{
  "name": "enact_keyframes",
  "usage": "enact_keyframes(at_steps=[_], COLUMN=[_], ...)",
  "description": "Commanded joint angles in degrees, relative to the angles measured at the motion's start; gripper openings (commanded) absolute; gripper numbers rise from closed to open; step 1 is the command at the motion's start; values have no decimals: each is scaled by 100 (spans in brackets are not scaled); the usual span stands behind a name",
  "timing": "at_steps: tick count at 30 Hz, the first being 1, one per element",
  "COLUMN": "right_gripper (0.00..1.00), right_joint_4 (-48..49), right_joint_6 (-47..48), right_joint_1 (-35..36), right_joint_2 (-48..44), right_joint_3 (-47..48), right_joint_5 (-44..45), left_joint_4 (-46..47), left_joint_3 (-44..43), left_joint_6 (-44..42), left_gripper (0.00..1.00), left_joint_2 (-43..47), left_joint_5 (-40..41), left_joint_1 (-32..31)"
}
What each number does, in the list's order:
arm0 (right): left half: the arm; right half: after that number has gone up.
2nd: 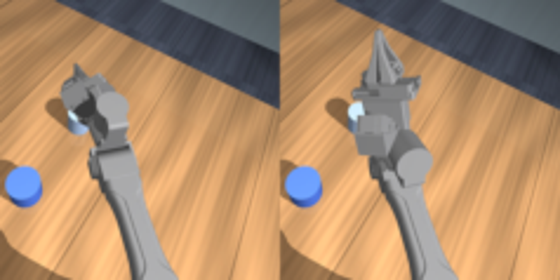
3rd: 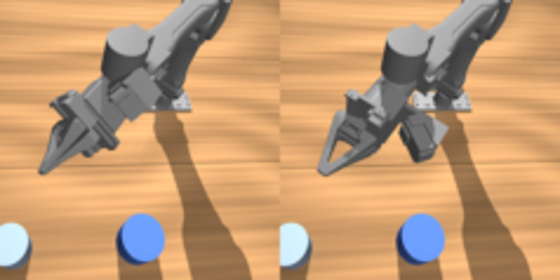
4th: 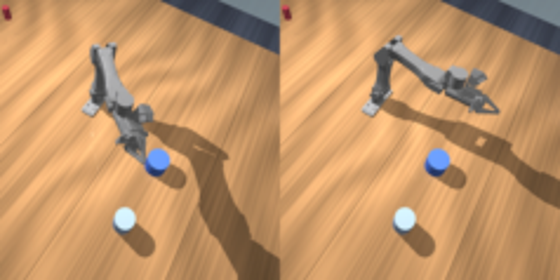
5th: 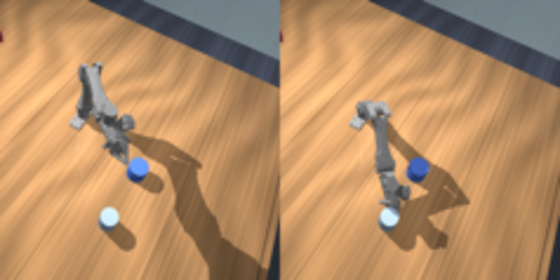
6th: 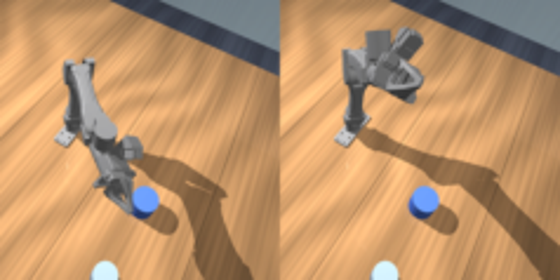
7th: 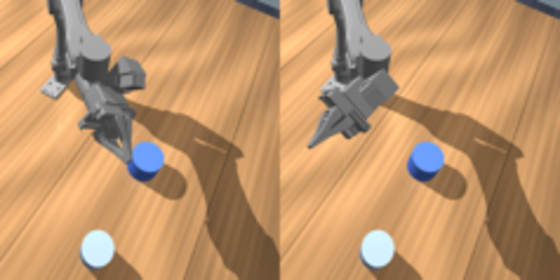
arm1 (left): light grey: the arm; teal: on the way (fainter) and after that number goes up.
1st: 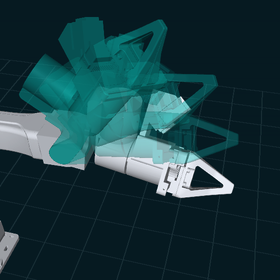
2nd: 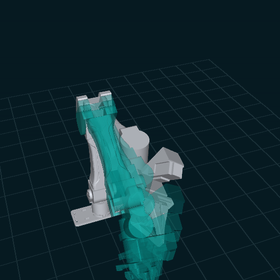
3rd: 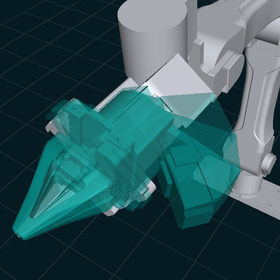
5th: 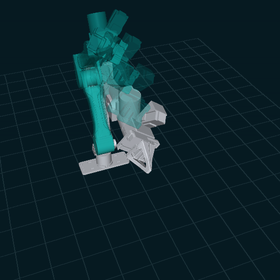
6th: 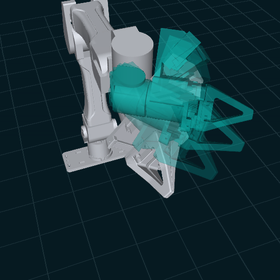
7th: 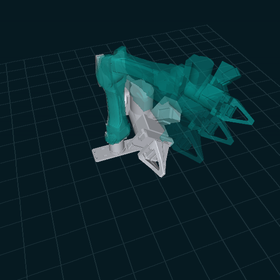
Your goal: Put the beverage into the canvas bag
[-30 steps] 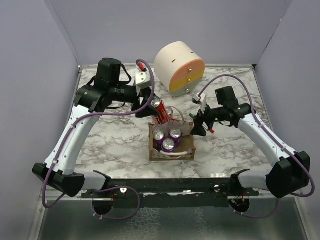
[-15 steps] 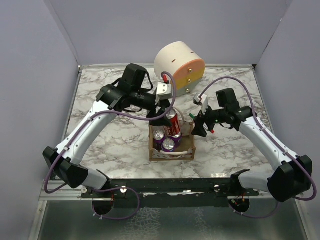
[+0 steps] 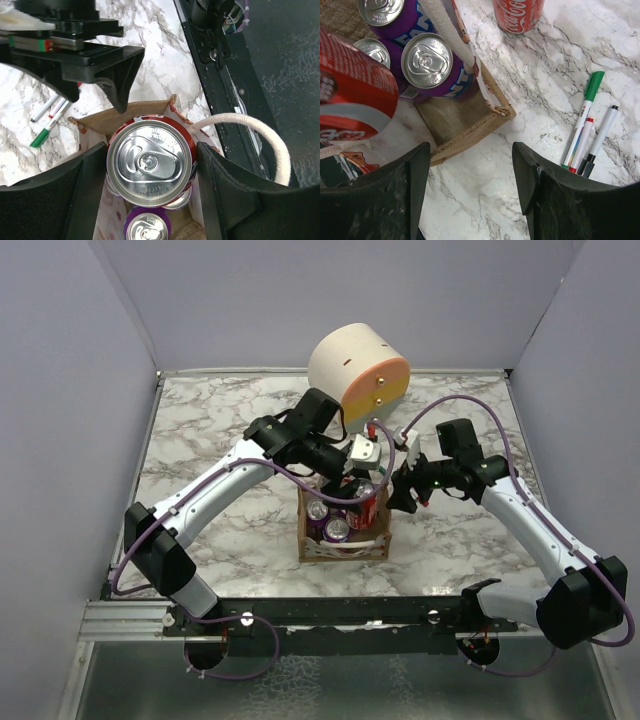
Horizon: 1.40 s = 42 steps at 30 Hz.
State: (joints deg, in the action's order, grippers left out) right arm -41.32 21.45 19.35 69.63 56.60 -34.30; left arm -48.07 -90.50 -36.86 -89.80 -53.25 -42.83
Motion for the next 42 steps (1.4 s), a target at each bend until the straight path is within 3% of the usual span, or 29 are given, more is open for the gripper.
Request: enact_keyframes(at_steps=[1,26,42], right_gripper=[64,63,68], right_joint_4=[146,105,-72], right_joint_6=[39,70,307], right_joint_1=[-98,-317,-643], right_joint_2=[-89,-267,-670], right_joint_3=[-100,-164,-238], right_joint_5=[39,-617,-1322], left_joint_4=[348,493,116], left_joint_3=[-59,135,269], left_joint_6=[-467,-1459,-2158], left_gripper=[0,0,0], left_joint_2=[-97,-669,-965], left_joint_5=[-320,-697,-663], left_joint_1=[-186,-443,-534])
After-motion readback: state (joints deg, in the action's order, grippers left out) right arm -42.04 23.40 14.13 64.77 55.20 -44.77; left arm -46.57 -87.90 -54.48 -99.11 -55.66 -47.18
